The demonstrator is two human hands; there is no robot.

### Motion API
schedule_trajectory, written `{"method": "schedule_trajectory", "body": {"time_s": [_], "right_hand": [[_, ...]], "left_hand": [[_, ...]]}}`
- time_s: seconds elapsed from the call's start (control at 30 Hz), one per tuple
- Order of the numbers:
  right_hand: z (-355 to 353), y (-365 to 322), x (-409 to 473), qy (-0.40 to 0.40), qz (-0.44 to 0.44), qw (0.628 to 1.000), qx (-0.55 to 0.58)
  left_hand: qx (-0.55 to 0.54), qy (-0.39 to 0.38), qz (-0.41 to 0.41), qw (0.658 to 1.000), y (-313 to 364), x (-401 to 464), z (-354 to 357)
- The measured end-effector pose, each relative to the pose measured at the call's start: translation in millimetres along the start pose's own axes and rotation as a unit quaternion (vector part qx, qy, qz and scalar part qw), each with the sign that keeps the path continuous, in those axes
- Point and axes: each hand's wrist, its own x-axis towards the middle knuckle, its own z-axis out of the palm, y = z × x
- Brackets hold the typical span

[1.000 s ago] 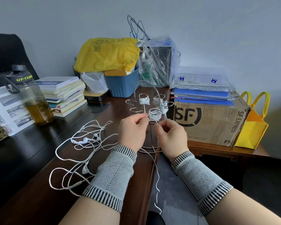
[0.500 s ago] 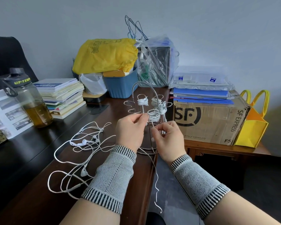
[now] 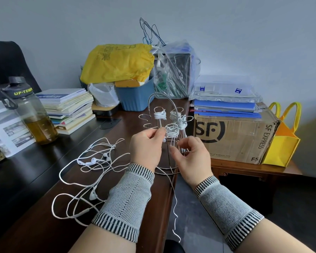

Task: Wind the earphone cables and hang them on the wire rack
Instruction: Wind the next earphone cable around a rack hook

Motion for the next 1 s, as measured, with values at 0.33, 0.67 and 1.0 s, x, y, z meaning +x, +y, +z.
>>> {"method": "schedule_trajectory", "body": {"time_s": [0.33,0.67,1.0], "right_hand": [[-6.1,-20.3,14.9,0.029,-0.139,0.988,-0.066],[-4.0,-29.1,19.8,0.038,-0.035,0.999,-0.008],[-7.6,-30.6,16.3,0.057,0.016,0.998,0.032]], "left_hand": [[-0.001,-0.012,0.007,1.000,-0.9,0.0,0.4],[-0.005,-0.015,0.010,1.000,-3.1,0.8,0.8],[0.012,-0.020,0.005,1.000,-0.1,-0.8,0.6]]}}
